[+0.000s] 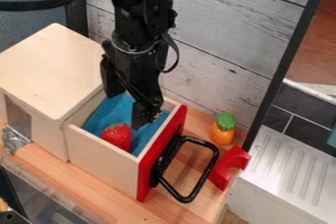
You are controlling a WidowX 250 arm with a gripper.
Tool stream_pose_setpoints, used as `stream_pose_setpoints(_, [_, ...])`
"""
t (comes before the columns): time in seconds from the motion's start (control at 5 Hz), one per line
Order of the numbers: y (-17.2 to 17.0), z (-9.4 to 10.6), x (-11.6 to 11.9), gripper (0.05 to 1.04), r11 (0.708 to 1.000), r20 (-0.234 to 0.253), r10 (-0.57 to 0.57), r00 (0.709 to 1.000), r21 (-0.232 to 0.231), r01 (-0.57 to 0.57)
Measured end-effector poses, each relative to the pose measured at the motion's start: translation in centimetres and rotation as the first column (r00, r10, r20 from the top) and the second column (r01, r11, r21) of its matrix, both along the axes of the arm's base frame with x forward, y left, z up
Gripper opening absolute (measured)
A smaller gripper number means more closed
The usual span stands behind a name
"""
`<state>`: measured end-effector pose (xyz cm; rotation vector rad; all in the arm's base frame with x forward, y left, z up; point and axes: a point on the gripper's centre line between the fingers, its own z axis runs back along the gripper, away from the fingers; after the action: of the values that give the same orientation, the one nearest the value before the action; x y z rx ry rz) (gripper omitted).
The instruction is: Take the red thing out of the drawer and put on the upper left side of the drawer
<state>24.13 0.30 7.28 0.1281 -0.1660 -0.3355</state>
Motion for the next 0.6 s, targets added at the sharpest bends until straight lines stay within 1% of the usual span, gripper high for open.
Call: stream_pose_setpoints(0.6, [0.7,-1.6,-0.4,0.999,1.000,-0.040,0.014,0.999,0.009,-0.013])
